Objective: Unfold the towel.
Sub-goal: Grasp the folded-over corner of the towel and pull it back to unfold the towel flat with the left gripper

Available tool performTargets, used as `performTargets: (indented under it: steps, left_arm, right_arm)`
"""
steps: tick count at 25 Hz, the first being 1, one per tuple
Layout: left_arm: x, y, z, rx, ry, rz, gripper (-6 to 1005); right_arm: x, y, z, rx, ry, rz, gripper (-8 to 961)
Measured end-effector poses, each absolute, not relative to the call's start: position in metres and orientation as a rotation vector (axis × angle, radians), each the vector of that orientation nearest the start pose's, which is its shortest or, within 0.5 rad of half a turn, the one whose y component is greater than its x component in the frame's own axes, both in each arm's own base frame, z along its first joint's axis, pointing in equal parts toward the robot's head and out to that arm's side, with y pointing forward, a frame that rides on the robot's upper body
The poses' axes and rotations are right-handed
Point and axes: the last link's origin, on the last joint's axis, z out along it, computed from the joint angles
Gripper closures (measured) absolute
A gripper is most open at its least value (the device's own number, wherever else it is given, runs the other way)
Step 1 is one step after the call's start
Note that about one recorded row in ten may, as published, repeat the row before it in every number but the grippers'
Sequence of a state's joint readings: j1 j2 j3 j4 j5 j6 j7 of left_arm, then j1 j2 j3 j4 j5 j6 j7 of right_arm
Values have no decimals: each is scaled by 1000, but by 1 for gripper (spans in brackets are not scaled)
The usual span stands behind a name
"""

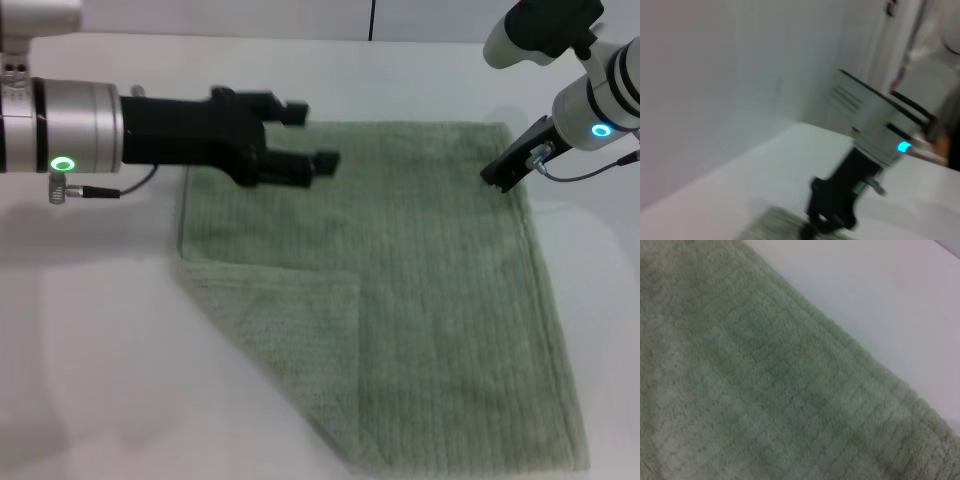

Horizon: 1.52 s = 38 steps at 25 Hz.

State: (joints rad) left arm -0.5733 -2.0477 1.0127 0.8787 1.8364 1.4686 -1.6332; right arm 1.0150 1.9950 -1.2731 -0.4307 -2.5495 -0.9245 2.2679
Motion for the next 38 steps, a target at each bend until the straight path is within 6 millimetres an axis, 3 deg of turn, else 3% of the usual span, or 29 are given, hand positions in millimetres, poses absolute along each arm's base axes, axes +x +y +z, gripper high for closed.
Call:
performTargets:
  steps: [7, 19, 33, 38]
  left_arm:
    - [-182, 363, -5, -2961, -497, -430, 197]
    - [-178, 361, -14, -3000, -477, -390, 199]
    - [-182, 356, -64, -3051, -453, -176, 200]
    - [-187, 357, -72, -3032, -456, -131, 201]
  right_arm:
    - [216, 449, -38, -2499, 753, -491, 951]
    - [215, 450, -38, -2497, 750, -493, 952]
    - [215, 450, -38, -2497, 746, -498, 952]
    - [215, 450, -38, -2498, 744, -498, 952]
